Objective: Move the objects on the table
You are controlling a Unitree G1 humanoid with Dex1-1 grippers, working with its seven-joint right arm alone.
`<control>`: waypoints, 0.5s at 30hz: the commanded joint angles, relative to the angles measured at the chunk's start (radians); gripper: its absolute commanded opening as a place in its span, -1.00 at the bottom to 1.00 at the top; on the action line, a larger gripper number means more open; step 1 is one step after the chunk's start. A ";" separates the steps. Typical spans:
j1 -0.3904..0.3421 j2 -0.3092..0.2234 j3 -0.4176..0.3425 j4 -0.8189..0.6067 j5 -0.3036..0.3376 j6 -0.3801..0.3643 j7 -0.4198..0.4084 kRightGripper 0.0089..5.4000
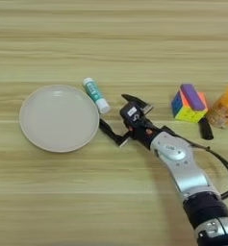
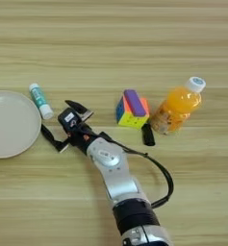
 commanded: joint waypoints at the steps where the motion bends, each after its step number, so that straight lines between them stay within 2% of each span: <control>1: -0.080 0.000 0.000 0.043 -0.005 -0.010 -0.024 1.00; 15: -0.177 0.066 0.026 0.279 -0.021 -0.049 -0.076 1.00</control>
